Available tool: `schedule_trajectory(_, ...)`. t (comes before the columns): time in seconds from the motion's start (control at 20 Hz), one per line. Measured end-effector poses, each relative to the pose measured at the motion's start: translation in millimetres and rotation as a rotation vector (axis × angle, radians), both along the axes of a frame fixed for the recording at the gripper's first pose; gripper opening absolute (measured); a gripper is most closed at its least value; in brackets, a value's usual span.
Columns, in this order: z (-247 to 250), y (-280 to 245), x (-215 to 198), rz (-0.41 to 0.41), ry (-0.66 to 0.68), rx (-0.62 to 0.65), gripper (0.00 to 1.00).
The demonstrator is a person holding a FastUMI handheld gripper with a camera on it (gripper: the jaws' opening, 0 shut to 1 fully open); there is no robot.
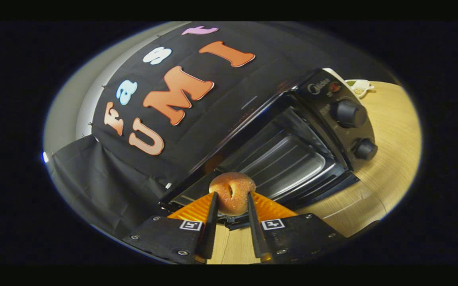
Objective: Open the toaster oven, put the food inside, and close the toaster oven door.
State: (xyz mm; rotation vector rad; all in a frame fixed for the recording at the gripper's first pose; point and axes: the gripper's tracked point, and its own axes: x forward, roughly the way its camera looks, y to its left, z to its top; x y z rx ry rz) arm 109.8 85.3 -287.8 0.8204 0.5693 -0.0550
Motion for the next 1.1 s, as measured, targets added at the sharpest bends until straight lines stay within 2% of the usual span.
schedule_trajectory(0.3,-16,-8,19,-0.004,-0.015,-0.09,0.4)
schedule_trajectory(0.45,-11,-13,23,0.021,-0.066,-0.21,0.5)
schedule_trajectory(0.6,-4,-19,25,0.059,-0.102,-0.345,0.64)
schedule_trajectory(0.7,2,-19,25,0.082,-0.134,-0.402,0.75)
schedule_trajectory(0.8,7,-18,17,0.109,-0.146,-0.44,0.81)
schedule_trajectory(1.1,37,-24,-24,0.145,-0.176,-0.484,0.83)
